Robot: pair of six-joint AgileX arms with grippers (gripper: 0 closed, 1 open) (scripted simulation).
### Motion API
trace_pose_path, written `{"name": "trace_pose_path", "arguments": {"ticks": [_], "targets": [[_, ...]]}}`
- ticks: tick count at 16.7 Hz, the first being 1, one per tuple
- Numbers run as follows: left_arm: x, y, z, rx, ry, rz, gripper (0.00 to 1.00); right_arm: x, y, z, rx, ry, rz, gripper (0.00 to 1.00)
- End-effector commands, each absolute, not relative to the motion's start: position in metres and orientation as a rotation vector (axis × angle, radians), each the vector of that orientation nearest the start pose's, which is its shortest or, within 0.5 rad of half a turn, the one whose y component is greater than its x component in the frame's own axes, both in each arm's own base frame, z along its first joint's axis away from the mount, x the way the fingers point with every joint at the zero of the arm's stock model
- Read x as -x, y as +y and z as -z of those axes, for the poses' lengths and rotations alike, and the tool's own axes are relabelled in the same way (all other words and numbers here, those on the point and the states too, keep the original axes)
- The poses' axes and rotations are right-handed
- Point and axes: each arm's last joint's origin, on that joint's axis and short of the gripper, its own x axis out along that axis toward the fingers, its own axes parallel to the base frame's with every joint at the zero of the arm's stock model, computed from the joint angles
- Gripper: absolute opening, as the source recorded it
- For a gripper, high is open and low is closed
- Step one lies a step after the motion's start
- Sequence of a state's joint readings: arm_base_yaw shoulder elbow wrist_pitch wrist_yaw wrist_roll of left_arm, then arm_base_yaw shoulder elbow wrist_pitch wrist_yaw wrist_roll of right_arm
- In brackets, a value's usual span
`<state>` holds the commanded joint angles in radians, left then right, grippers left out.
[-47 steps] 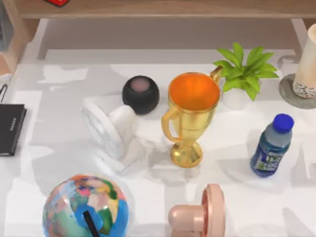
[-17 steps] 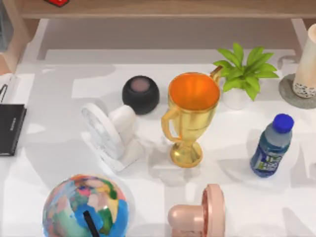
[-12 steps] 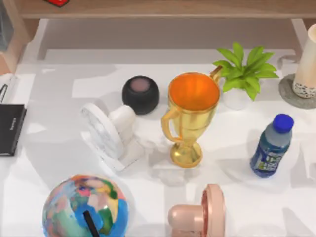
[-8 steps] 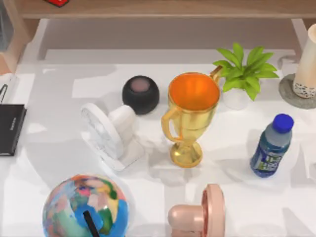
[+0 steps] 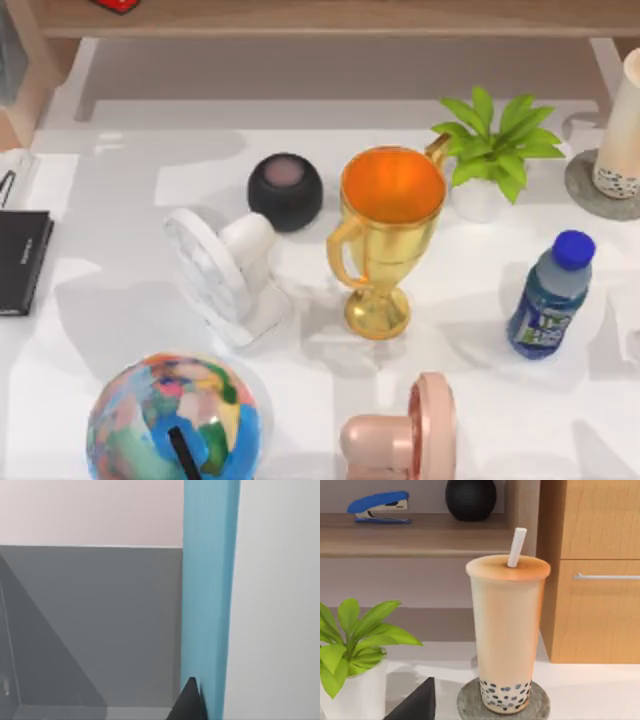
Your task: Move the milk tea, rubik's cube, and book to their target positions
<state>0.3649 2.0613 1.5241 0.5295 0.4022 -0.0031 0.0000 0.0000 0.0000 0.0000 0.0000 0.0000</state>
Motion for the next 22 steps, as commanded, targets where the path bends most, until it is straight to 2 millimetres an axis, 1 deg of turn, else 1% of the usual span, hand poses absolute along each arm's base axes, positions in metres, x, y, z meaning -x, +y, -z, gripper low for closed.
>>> {"name": "trace_pose_path", "arguments": {"ticks": [5,7,9,11,13,14,16,18,20,22], "targets": [[-0.459,0.166,-0.258,0.017,0.002,0.018,0.00,-0.106,-0.001,-0.160,0.000,0.000,0.000,1.00],[-0.454,0.166,-0.267,-0.020,-0.014,0.018,0.00,-0.106,-0.001,-0.160,0.000,0.000,0.000,1.00],[-0.440,0.165,-0.282,-0.105,-0.043,0.014,0.00,-0.106,-0.001,-0.160,0.000,0.000,0.000,1.00],[-0.420,0.166,-0.299,-0.232,-0.071,0.000,0.00,-0.106,-0.001,-0.160,0.000,0.000,0.000,1.00],[-0.397,0.166,-0.308,-0.395,-0.083,-0.020,0.00,-0.106,-0.001,-0.160,0.000,0.000,0.000,1.00],[-0.385,0.166,-0.309,-0.487,-0.079,-0.030,0.00,-0.106,-0.001,-0.160,0.000,0.000,0.000,1.00],[-0.360,0.167,-0.303,-0.690,-0.054,-0.049,0.00,-0.106,-0.001,-0.160,0.000,0.000,0.000,1.00],[-0.334,0.167,-0.288,-0.900,-0.006,-0.064,0.00,-0.106,-0.001,-0.160,0.000,0.000,0.000,1.00],[-0.312,0.166,-0.264,-1.096,0.058,-0.055,0.00,-0.106,-0.001,-0.160,0.000,0.000,0.000,1.00],[-0.293,0.162,-0.233,-1.261,0.130,-0.015,0.00,-0.106,-0.001,-0.160,0.000,0.000,0.000,1.00]]}}
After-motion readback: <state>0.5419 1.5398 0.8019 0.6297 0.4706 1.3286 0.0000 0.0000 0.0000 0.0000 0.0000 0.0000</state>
